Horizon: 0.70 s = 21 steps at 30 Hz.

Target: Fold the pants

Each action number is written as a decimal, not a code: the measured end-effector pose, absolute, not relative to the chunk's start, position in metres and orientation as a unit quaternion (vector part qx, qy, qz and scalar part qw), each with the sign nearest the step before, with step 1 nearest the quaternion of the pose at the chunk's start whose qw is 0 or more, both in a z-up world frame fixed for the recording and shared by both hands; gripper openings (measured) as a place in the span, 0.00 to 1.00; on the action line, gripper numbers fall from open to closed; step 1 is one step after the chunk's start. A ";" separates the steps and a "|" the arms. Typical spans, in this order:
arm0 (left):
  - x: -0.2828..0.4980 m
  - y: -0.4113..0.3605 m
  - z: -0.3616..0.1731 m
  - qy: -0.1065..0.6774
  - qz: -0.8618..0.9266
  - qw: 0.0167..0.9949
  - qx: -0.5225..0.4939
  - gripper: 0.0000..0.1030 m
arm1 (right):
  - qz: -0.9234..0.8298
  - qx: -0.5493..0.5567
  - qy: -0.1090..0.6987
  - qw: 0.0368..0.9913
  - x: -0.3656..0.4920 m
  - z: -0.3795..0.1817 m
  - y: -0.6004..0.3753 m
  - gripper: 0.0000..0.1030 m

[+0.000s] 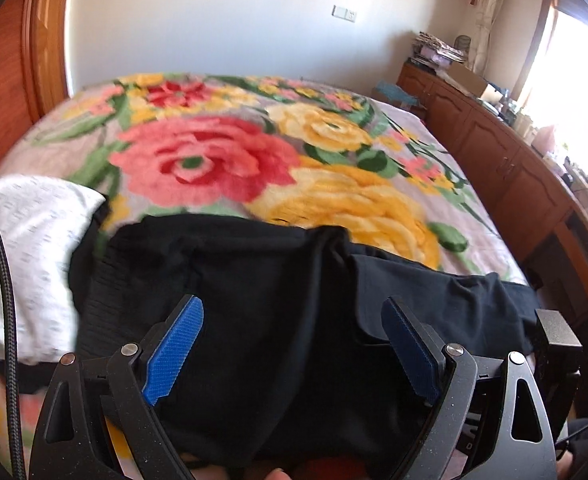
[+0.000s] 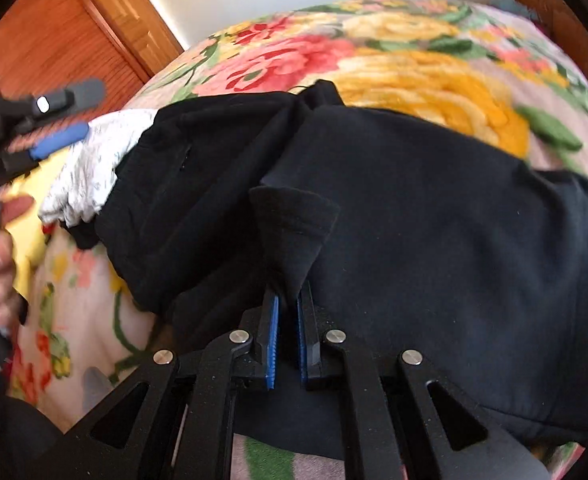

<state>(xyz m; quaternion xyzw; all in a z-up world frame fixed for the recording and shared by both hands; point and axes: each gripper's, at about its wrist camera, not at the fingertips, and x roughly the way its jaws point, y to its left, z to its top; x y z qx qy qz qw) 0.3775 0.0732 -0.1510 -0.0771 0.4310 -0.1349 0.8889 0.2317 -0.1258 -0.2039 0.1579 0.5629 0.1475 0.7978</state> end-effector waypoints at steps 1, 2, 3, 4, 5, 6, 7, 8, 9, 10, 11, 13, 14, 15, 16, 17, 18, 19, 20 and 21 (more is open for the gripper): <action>0.383 0.066 -0.154 0.436 -0.144 0.885 -0.084 0.89 | 0.148 0.165 0.562 0.797 0.230 -0.202 -0.130 0.09; 0.388 0.059 -0.158 0.439 -0.152 0.881 -0.089 0.89 | 0.149 0.168 0.561 0.797 0.229 -0.201 -0.133 0.09; 0.393 0.052 -0.161 0.442 -0.159 0.878 -0.094 0.89 | 0.152 0.171 0.563 0.794 0.228 -0.203 -0.133 0.09; 0.398 0.044 -0.166 0.446 -0.167 0.874 -0.095 0.89 | 0.154 0.172 0.565 0.792 0.226 -0.203 -0.131 0.09; 0.404 0.036 -0.170 0.449 -0.172 0.872 -0.091 0.89 | 0.154 0.171 0.565 0.793 0.224 -0.203 -0.133 0.09; 0.412 0.032 -0.175 0.453 -0.174 0.870 -0.087 0.89 | 0.156 0.171 0.565 0.792 0.223 -0.203 -0.133 0.09; 0.417 0.029 -0.179 0.456 -0.179 0.868 -0.084 0.86 | 0.156 0.171 0.566 0.791 0.222 -0.203 -0.133 0.09; 0.424 0.026 -0.182 0.458 -0.184 0.865 -0.084 0.84 | 0.157 0.172 0.566 0.791 0.221 -0.203 -0.133 0.09; 0.431 0.020 -0.187 0.463 -0.190 0.861 -0.086 0.80 | 0.158 0.170 0.566 0.791 0.220 -0.201 -0.134 0.09; 0.436 0.021 -0.192 0.467 -0.195 0.858 -0.089 0.75 | 0.158 0.169 0.566 0.792 0.220 -0.199 -0.134 0.09; 0.443 0.018 -0.196 0.471 -0.201 0.854 -0.092 0.72 | 0.159 0.168 0.565 0.792 0.220 -0.199 -0.134 0.09; 0.455 0.016 -0.206 0.481 -0.211 0.846 -0.094 0.58 | 0.160 0.169 0.566 0.791 0.219 -0.199 -0.135 0.09; 0.465 0.014 -0.214 0.488 -0.212 0.842 -0.092 0.56 | 0.161 0.170 0.566 0.790 0.220 -0.199 -0.135 0.09; 0.473 0.009 -0.220 0.497 -0.212 0.837 -0.085 0.49 | 0.161 0.172 0.567 0.789 0.220 -0.199 -0.135 0.09; 0.473 0.012 -0.226 0.504 -0.212 0.834 -0.080 0.41 | 0.161 0.172 0.568 0.789 0.221 -0.199 -0.135 0.09; 0.478 0.009 -0.234 0.510 -0.216 0.829 -0.075 0.40 | 0.162 0.172 0.568 0.788 0.221 -0.200 -0.135 0.09; 0.481 0.004 -0.239 0.516 -0.221 0.825 -0.069 0.40 | 0.162 0.172 0.569 0.788 0.221 -0.200 -0.135 0.09; 0.482 -0.001 -0.243 0.519 -0.222 0.823 -0.060 0.40 | 0.163 0.172 0.570 0.787 0.222 -0.201 -0.134 0.09; 0.484 -0.005 -0.246 0.522 -0.221 0.822 -0.054 0.40 | 0.164 0.172 0.570 0.786 0.223 -0.201 -0.134 0.09; 0.487 -0.008 -0.250 0.528 -0.222 0.818 -0.053 0.40 | 0.165 0.172 0.572 0.785 0.223 -0.202 -0.133 0.09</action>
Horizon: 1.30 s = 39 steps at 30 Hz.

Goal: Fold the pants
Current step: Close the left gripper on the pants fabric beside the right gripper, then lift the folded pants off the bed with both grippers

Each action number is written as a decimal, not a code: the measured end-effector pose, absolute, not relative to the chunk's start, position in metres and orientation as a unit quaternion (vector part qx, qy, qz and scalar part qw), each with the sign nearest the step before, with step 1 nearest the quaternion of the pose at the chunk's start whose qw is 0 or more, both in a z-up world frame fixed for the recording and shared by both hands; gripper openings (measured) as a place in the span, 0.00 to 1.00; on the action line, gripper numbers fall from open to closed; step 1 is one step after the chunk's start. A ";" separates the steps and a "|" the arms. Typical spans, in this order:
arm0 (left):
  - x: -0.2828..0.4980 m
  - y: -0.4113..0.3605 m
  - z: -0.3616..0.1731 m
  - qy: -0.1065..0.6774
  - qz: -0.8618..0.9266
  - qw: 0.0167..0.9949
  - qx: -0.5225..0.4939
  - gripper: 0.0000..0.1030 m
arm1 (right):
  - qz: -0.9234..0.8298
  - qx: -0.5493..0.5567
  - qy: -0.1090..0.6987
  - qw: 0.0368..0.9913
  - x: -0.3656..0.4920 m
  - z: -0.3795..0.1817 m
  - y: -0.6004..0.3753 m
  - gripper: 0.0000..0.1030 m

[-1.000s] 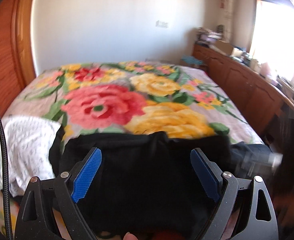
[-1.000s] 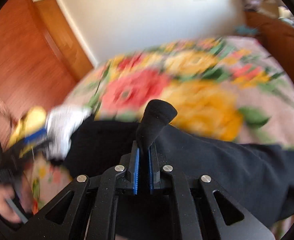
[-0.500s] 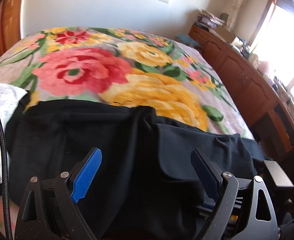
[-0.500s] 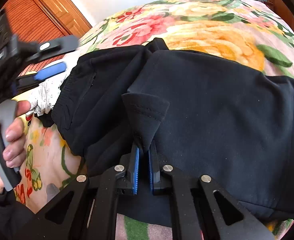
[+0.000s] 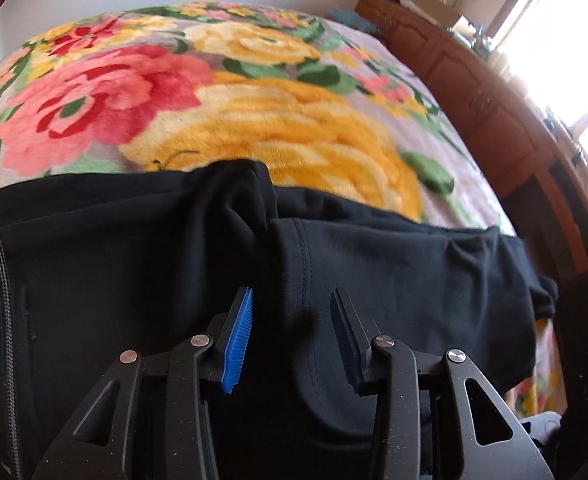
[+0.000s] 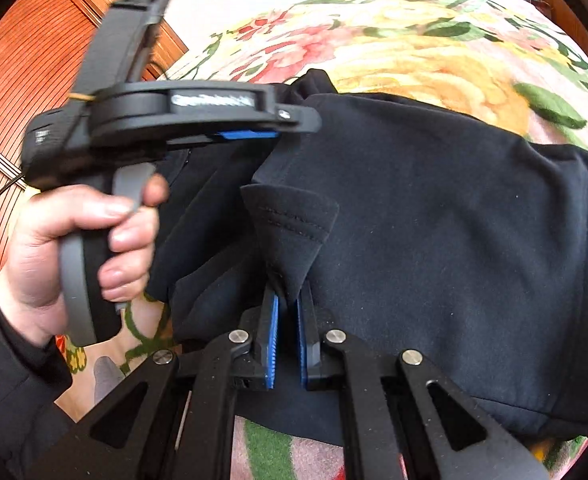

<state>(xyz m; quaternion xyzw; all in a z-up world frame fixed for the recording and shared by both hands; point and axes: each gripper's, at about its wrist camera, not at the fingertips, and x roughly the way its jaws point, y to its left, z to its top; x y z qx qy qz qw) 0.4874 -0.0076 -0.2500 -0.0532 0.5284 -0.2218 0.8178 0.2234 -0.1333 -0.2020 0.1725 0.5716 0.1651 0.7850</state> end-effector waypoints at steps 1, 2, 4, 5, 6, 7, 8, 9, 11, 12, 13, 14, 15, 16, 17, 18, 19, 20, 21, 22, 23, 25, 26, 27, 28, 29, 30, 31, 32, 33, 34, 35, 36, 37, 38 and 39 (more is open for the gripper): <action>0.490 -0.011 -0.255 0.535 -0.221 0.814 -0.056 0.40 | 0.166 0.172 0.573 0.784 0.224 -0.203 -0.133 0.09; 0.492 -0.014 -0.258 0.542 -0.223 0.808 -0.061 0.40 | 0.166 0.172 0.574 0.783 0.225 -0.204 -0.132 0.09; 0.493 -0.017 -0.261 0.547 -0.226 0.804 -0.054 0.34 | 0.168 0.171 0.576 0.782 0.227 -0.206 -0.132 0.09; 0.491 -0.019 -0.259 0.537 -0.222 0.813 -0.039 0.21 | 0.167 0.170 0.575 0.782 0.227 -0.207 -0.132 0.09; 0.486 -0.019 -0.253 0.529 -0.216 0.820 -0.023 0.13 | 0.166 0.168 0.575 0.783 0.227 -0.206 -0.132 0.09; 0.482 -0.020 -0.248 0.522 -0.218 0.824 -0.019 0.11 | 0.164 0.166 0.576 0.784 0.228 -0.205 -0.132 0.09; 0.480 -0.021 -0.241 0.517 -0.220 0.827 -0.016 0.11 | 0.163 0.164 0.575 0.785 0.227 -0.204 -0.133 0.09; 0.477 -0.022 -0.234 0.514 -0.218 0.830 -0.014 0.11 | 0.163 0.162 0.574 0.786 0.227 -0.201 -0.133 0.09; 0.471 -0.026 -0.214 0.504 -0.218 0.836 -0.005 0.10 | 0.164 0.159 0.569 0.790 0.225 -0.192 -0.134 0.08; 0.466 -0.030 -0.204 0.496 -0.217 0.841 0.007 0.10 | 0.165 0.156 0.562 0.795 0.223 -0.185 -0.136 0.09; 0.461 -0.034 -0.194 0.491 -0.214 0.844 0.020 0.10 | 0.166 0.153 0.557 0.799 0.222 -0.178 -0.138 0.09; 0.458 -0.038 -0.186 0.489 -0.209 0.846 0.032 0.10 | 0.167 0.152 0.549 0.805 0.220 -0.170 -0.141 0.09; 0.456 -0.043 -0.178 0.488 -0.201 0.849 0.043 0.10 | 0.168 0.150 0.541 0.810 0.218 -0.161 -0.144 0.09; 0.454 -0.047 -0.173 0.491 -0.194 0.847 0.055 0.10 | 0.169 0.150 0.535 0.814 0.216 -0.154 -0.148 0.09; 0.452 -0.048 -0.171 0.496 -0.189 0.845 0.062 0.10 | 0.169 0.153 0.529 0.817 0.213 -0.150 -0.152 0.09; 0.454 -0.050 -0.173 0.506 -0.184 0.840 0.059 0.10 | 0.168 0.158 0.525 0.819 0.212 -0.146 -0.157 0.09; 0.457 -0.049 -0.175 0.517 -0.182 0.835 0.052 0.11 | 0.167 0.162 0.524 0.820 0.211 -0.144 -0.160 0.09; 0.460 -0.049 -0.180 0.528 -0.179 0.829 0.047 0.11 | 0.167 0.167 0.523 0.819 0.212 -0.144 -0.163 0.09; 0.464 -0.048 -0.185 0.538 -0.171 0.824 0.044 0.12 | 0.167 0.172 0.525 0.817 0.213 -0.145 -0.165 0.09; 0.466 -0.049 -0.187 0.544 -0.166 0.821 0.043 0.13 | 0.169 0.177 0.529 0.813 0.215 -0.150 -0.165 0.09; 0.467 -0.050 -0.190 0.549 -0.161 0.819 0.044 0.13 | 0.172 0.177 0.533 0.809 0.214 -0.152 -0.165 0.09; 0.470 -0.055 -0.191 0.554 -0.159 0.816 0.042 0.13 | 0.177 0.169 0.544 0.803 0.212 -0.161 -0.164 0.09; 0.468 -0.056 -0.190 0.552 -0.163 0.817 0.041 0.13 | 0.178 0.166 0.548 0.800 0.211 -0.163 -0.162 0.09; 0.468 -0.058 -0.188 0.550 -0.169 0.817 0.039 0.13 | 0.179 0.166 0.551 0.798 0.211 -0.165 -0.162 0.09; 0.468 -0.058 -0.188 0.550 -0.178 0.815 0.034 0.13 | 0.181 0.169 0.550 0.798 0.211 -0.164 -0.164 0.09; 0.466 -0.057 -0.186 0.552 -0.182 0.813 0.030 0.13 | 0.181 0.174 0.547 0.799 0.211 -0.162 -0.166 0.09; 0.465 -0.057 -0.184 0.554 -0.183 0.811 0.028 0.16 | 0.180 0.179 0.542 0.801 0.210 -0.160 -0.169 0.09; 0.463 -0.056 -0.182 0.554 -0.182 0.812 0.026 0.17 | 0.178 0.185 0.536 0.804 0.210 -0.157 -0.172 0.09; 0.459 -0.054 -0.179 0.552 -0.182 0.813 0.021 0.17 | 0.175 0.194 0.530 0.807 0.210 -0.153 -0.177 0.09; 0.457 -0.051 -0.177 0.552 -0.184 0.813 0.010 0.18 | 0.171 0.205 0.523 0.810 0.211 -0.149 -0.184 0.09; 0.457 -0.048 -0.177 0.557 -0.186 0.810 -0.002 0.20 | 0.168 0.214 0.519 0.810 0.211 -0.147 -0.188 0.09; 0.458 -0.045 -0.179 0.563 -0.187 0.805 -0.015 0.21 | 0.167 0.222 0.518 0.809 0.211 -0.146 -0.192 0.09; 0.462 -0.041 -0.183 0.569 -0.185 0.801 -0.028 0.22 | 0.168 0.227 0.518 0.807 0.211 -0.146 -0.194 0.09; 0.465 -0.038 -0.186 0.576 -0.182 0.796 -0.043 0.22 | 0.169 0.226 0.519 0.807 0.211 -0.146 -0.195 0.09; 0.469 -0.036 -0.189 0.582 -0.178 0.791 -0.058 0.23 | 0.170 0.223 0.521 0.806 0.210 -0.145 -0.193 0.09; 0.473 -0.033 -0.194 0.591 -0.174 0.784 -0.073 0.25 | 0.173 0.220 0.522 0.806 0.207 -0.144 -0.190 0.09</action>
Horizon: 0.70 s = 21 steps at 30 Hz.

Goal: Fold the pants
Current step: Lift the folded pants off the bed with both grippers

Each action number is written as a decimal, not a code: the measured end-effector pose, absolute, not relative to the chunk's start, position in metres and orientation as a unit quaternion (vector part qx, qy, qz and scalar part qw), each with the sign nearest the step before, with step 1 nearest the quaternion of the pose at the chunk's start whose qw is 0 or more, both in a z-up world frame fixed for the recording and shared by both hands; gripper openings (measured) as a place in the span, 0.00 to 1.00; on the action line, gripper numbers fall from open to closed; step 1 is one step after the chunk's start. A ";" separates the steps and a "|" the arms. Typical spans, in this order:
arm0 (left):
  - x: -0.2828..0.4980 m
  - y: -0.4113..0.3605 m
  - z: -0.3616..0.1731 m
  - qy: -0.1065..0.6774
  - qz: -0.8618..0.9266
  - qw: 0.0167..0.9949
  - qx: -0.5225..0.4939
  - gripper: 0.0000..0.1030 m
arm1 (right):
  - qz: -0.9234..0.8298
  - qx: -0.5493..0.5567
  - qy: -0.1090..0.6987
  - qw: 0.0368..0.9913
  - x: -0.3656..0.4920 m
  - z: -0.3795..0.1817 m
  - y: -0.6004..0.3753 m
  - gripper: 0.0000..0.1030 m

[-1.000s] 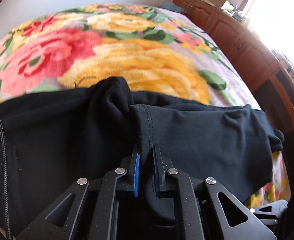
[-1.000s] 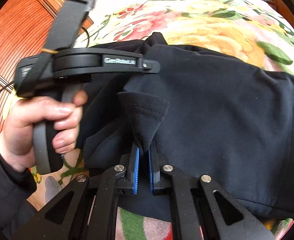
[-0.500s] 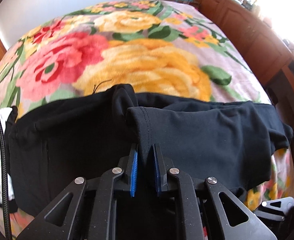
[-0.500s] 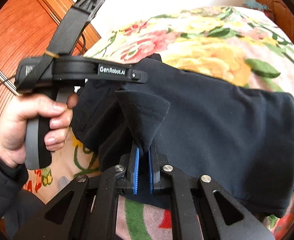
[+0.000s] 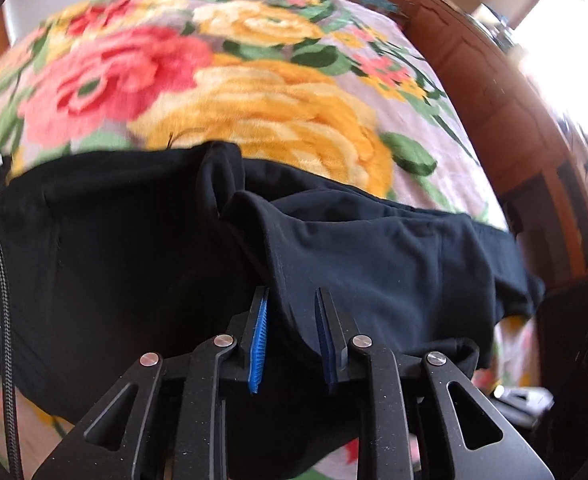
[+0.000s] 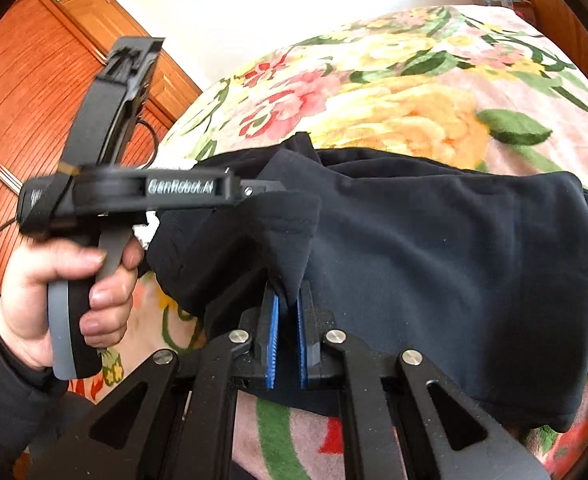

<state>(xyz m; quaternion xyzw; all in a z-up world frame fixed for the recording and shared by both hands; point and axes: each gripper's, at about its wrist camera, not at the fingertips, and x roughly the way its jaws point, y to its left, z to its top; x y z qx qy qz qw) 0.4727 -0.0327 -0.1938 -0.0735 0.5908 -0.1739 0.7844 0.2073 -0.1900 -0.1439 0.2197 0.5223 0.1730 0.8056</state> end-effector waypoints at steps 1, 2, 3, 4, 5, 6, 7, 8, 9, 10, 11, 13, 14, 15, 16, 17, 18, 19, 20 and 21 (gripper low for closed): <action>0.477 -0.032 -0.199 0.599 -0.169 0.778 -0.082 0.25 | 0.175 0.217 0.523 0.806 0.207 -0.143 -0.188 0.09; 0.480 -0.032 -0.203 0.604 -0.165 0.775 -0.086 0.25 | 0.177 0.213 0.523 0.806 0.207 -0.143 -0.186 0.09; 0.483 -0.032 -0.207 0.606 -0.160 0.774 -0.084 0.25 | 0.178 0.207 0.522 0.808 0.207 -0.142 -0.185 0.09; 0.485 -0.034 -0.211 0.607 -0.154 0.776 -0.078 0.25 | 0.179 0.204 0.523 0.808 0.207 -0.142 -0.184 0.09; 0.485 -0.035 -0.212 0.605 -0.149 0.779 -0.070 0.23 | 0.180 0.206 0.524 0.807 0.207 -0.143 -0.186 0.09; 0.483 -0.039 -0.211 0.599 -0.151 0.784 -0.059 0.06 | 0.179 0.206 0.525 0.806 0.207 -0.144 -0.186 0.09; 0.479 -0.046 -0.206 0.593 -0.148 0.791 -0.039 0.06 | 0.177 0.206 0.526 0.806 0.208 -0.145 -0.188 0.09; 0.475 -0.052 -0.199 0.580 -0.146 0.801 -0.021 0.06 | 0.174 0.207 0.525 0.807 0.208 -0.144 -0.190 0.09; 0.471 -0.061 -0.189 0.564 -0.147 0.812 -0.005 0.06 | 0.172 0.208 0.525 0.808 0.208 -0.143 -0.192 0.09; 0.466 -0.072 -0.175 0.545 -0.151 0.824 0.012 0.05 | 0.169 0.211 0.522 0.809 0.208 -0.139 -0.196 0.09; 0.462 -0.081 -0.162 0.530 -0.155 0.833 0.025 0.05 | 0.167 0.215 0.517 0.812 0.207 -0.135 -0.200 0.09; 0.460 -0.103 -0.132 0.504 -0.176 0.845 0.033 0.05 | 0.162 0.224 0.500 0.821 0.204 -0.121 -0.215 0.09; 0.460 -0.115 -0.117 0.492 -0.189 0.849 0.032 0.05 | 0.159 0.226 0.491 0.826 0.202 -0.112 -0.224 0.08; 0.461 -0.129 -0.103 0.483 -0.201 0.852 0.031 0.05 | 0.156 0.226 0.476 0.836 0.199 -0.099 -0.237 0.08; 0.462 -0.145 -0.089 0.476 -0.215 0.852 0.034 0.05 | 0.151 0.223 0.464 0.844 0.197 -0.088 -0.249 0.09; 0.463 -0.161 -0.076 0.465 -0.225 0.855 0.040 0.05 | 0.146 0.219 0.451 0.853 0.195 -0.076 -0.263 0.09; 0.463 -0.178 -0.064 0.457 -0.234 0.857 0.047 0.05 | 0.135 0.211 0.436 0.864 0.193 -0.061 -0.281 0.09; 0.465 -0.196 -0.053 0.451 -0.245 0.857 0.054 0.05 | 0.124 0.206 0.427 0.872 0.192 -0.048 -0.299 0.08; 0.465 -0.214 -0.042 0.443 -0.254 0.858 0.060 0.05 | 0.114 0.201 0.419 0.878 0.192 -0.037 -0.314 0.08; 0.466 -0.231 -0.030 0.434 -0.264 0.859 0.067 0.05 | 0.099 0.193 0.407 0.887 0.192 -0.021 -0.336 0.08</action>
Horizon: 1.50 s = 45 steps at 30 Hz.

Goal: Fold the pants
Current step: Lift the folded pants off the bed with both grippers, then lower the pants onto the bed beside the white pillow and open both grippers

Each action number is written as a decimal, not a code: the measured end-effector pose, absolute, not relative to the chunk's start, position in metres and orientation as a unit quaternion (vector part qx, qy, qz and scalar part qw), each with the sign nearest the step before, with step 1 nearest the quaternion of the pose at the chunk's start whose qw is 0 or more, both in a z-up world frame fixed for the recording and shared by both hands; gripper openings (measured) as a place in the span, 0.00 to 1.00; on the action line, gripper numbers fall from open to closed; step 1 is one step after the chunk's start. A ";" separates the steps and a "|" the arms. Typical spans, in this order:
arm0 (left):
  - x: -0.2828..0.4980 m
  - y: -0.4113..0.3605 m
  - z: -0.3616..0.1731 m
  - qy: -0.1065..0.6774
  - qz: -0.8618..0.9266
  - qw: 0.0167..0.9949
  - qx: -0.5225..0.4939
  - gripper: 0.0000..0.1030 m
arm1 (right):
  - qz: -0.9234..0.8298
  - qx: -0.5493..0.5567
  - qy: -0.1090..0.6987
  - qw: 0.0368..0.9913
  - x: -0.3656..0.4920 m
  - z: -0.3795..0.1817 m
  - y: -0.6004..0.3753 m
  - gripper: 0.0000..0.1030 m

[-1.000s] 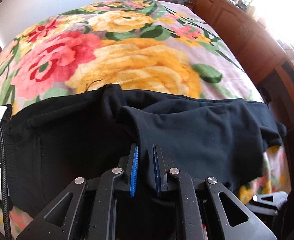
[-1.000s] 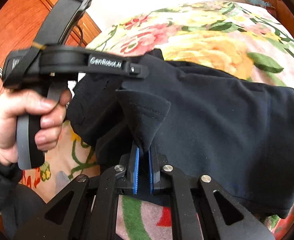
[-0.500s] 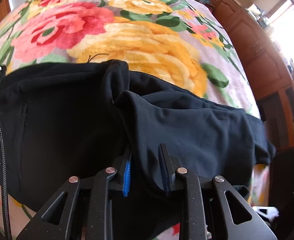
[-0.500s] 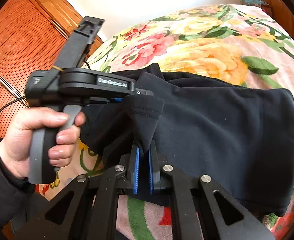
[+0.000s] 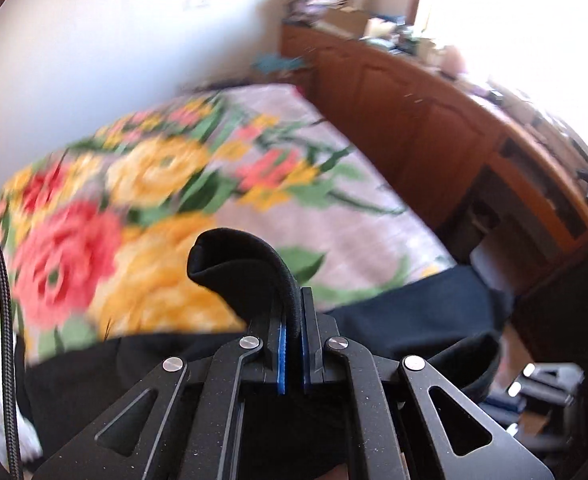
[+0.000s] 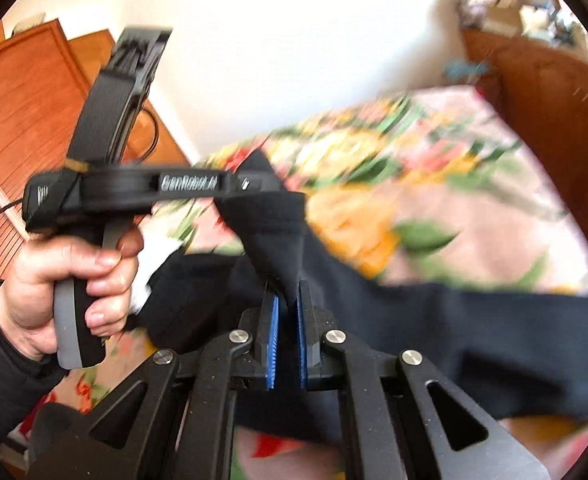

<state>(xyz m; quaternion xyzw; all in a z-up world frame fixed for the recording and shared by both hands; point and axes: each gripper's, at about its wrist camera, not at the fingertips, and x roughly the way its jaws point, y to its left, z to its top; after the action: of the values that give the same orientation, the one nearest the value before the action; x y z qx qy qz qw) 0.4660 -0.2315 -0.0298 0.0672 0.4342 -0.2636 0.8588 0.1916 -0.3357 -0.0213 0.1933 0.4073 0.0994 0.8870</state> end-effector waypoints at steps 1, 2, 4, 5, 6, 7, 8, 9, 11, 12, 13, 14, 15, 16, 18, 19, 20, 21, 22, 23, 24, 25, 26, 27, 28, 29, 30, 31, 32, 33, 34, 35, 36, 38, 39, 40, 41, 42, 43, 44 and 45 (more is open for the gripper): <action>0.467 -0.249 -0.018 0.426 -0.274 0.859 0.073 0.05 | 0.088 0.186 0.399 0.894 0.191 -0.009 -0.351 0.08; 0.467 -0.265 -0.006 0.418 -0.282 0.860 0.076 0.05 | 0.076 0.180 0.391 0.899 0.192 0.004 -0.366 0.08; 0.467 -0.295 0.018 0.404 -0.298 0.861 0.085 0.05 | 0.055 0.164 0.378 0.909 0.192 0.029 -0.394 0.08; 0.467 -0.310 0.030 0.397 -0.306 0.861 0.090 0.05 | 0.041 0.154 0.373 0.914 0.190 0.042 -0.408 0.08; 0.467 -0.323 0.044 0.388 -0.316 0.860 0.096 0.05 | 0.030 0.147 0.369 0.917 0.189 0.052 -0.417 0.08; 0.465 -0.334 0.055 0.382 -0.325 0.860 0.099 0.05 | 0.019 0.143 0.364 0.920 0.186 0.062 -0.428 0.08; 0.464 -0.346 0.065 0.377 -0.335 0.858 0.101 0.05 | 0.009 0.142 0.360 0.922 0.183 0.071 -0.436 0.08; 0.461 -0.360 0.075 0.372 -0.345 0.856 0.104 0.05 | -0.005 0.139 0.354 0.925 0.179 0.083 -0.448 0.08; 0.457 -0.382 0.096 0.359 -0.359 0.854 0.113 0.05 | -0.026 0.137 0.345 0.928 0.172 0.102 -0.465 0.08; 0.455 -0.391 0.107 0.351 -0.366 0.854 0.118 0.05 | -0.037 0.136 0.342 0.929 0.170 0.114 -0.475 0.08; 0.452 -0.401 0.118 0.344 -0.372 0.853 0.121 0.05 | -0.046 0.134 0.338 0.930 0.167 0.123 -0.482 0.08; 0.450 -0.409 0.129 0.337 -0.378 0.853 0.123 0.05 | -0.053 0.130 0.334 0.932 0.165 0.132 -0.488 0.08; 0.450 -0.409 0.140 0.333 -0.384 0.852 0.124 0.05 | -0.061 0.125 0.329 0.934 0.162 0.143 -0.495 0.08; 0.447 -0.415 0.151 0.328 -0.390 0.851 0.125 0.05 | -0.069 0.122 0.323 0.936 0.159 0.152 -0.501 0.08; 0.439 -0.425 0.171 0.318 -0.402 0.849 0.127 0.05 | -0.085 0.120 0.310 0.939 0.151 0.169 -0.514 0.08; 0.435 -0.427 0.180 0.312 -0.406 0.849 0.130 0.05 | -0.091 0.123 0.304 0.940 0.147 0.178 -0.520 0.08; 0.430 -0.430 0.190 0.306 -0.411 0.848 0.135 0.05 | -0.097 0.125 0.299 0.941 0.143 0.187 -0.527 0.08; 0.424 -0.430 0.200 0.298 -0.416 0.848 0.140 0.05 | -0.106 0.125 0.294 0.942 0.138 0.197 -0.534 0.08; 0.419 -0.423 0.204 0.291 -0.417 0.849 0.144 0.05 | -0.112 0.124 0.290 0.942 0.135 0.205 -0.539 0.08; 0.415 -0.424 0.210 0.286 -0.418 0.850 0.146 0.05 | -0.114 0.125 0.289 0.942 0.132 0.211 -0.543 0.08; 0.413 -0.421 0.214 0.282 -0.420 0.851 0.144 0.05 | -0.119 0.122 0.285 0.943 0.129 0.219 -0.545 0.08; 0.412 -0.416 0.216 0.279 -0.421 0.852 0.139 0.05 | -0.122 0.117 0.282 0.945 0.127 0.225 -0.543 0.08; 0.409 -0.412 0.217 0.277 -0.420 0.854 0.135 0.05 | -0.123 0.114 0.279 0.946 0.125 0.229 -0.541 0.08; 0.409 -0.404 0.216 0.276 -0.419 0.855 0.130 0.05 | -0.115 0.115 0.275 0.947 0.122 0.234 -0.536 0.08; 0.409 -0.396 0.213 0.279 -0.418 0.856 0.124 0.05 | -0.105 0.116 0.275 0.949 0.122 0.236 -0.531 0.08; 0.409 -0.387 0.210 0.282 -0.416 0.856 0.119 0.05 | -0.098 0.114 0.277 0.949 0.125 0.235 -0.524 0.08; 0.410 -0.376 0.206 0.286 -0.413 0.857 0.116 0.05 | -0.092 0.109 0.278 0.950 0.125 0.233 -0.513 0.08; 0.412 -0.364 0.201 0.290 -0.407 0.858 0.115 0.05 | -0.086 0.109 0.281 0.950 0.127 0.231 -0.505 0.08; 0.414 -0.351 0.197 0.296 -0.403 0.859 0.113 0.05 | -0.076 0.111 0.285 0.949 0.131 0.227 -0.496 0.08; 0.414 -0.335 0.193 0.301 -0.398 0.859 0.111 0.05 | -0.066 0.111 0.290 0.948 0.139 0.220 -0.484 0.08; 0.413 -0.320 0.190 0.308 -0.393 0.860 0.106 0.05 | -0.058 0.109 0.294 0.948 0.143 0.216 -0.473 0.08; 0.415 -0.306 0.186 0.314 -0.389 0.860 0.102 0.05 | -0.050 0.107 0.297 0.947 0.148 0.211 -0.460 0.08; 0.416 -0.290 0.181 0.319 -0.385 0.861 0.099 0.05 | -0.038 0.108 0.301 0.947 0.154 0.206 -0.446 0.08; 0.418 -0.257 0.173 0.327 -0.374 0.863 0.094 0.05 | -0.011 0.106 0.311 0.944 0.168 0.195 -0.410 0.08; 0.418 -0.240 0.169 0.331 -0.371 0.863 0.091 0.05 | -0.001 0.105 0.314 0.944 0.171 0.191 -0.397 0.08; 0.417 -0.223 0.167 0.333 -0.367 0.864 0.091 0.05 | 0.014 0.105 0.319 0.942 0.177 0.185 -0.381 0.08; 0.416 -0.206 0.164 0.334 -0.364 0.865 0.092 0.05 | 0.029 0.106 0.323 0.940 0.184 0.181 -0.364 0.08; 0.416 -0.188 0.161 0.336 -0.361 0.865 0.090 0.05 | 0.048 0.105 0.330 0.937 0.192 0.174 -0.342 0.08; 0.416 -0.173 0.158 0.338 -0.357 0.866 0.088 0.05 | 0.065 0.103 0.335 0.934 0.200 0.168 -0.321 0.08; 0.417 -0.152 0.154 0.341 -0.351 0.868 0.085 0.05 | 0.078 0.100 0.339 0.932 0.205 0.163 -0.303 0.08; 0.418 -0.130 0.148 0.344 -0.345 0.869 0.081 0.05 | 0.095 0.095 0.344 0.929 0.213 0.156 -0.280 0.08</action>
<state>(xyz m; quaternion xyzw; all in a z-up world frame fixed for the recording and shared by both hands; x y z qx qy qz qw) 0.4178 -0.1301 0.1484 0.0813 0.3444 -0.3450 0.8693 0.2134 -0.2800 0.1561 0.0954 0.3443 0.0952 0.9291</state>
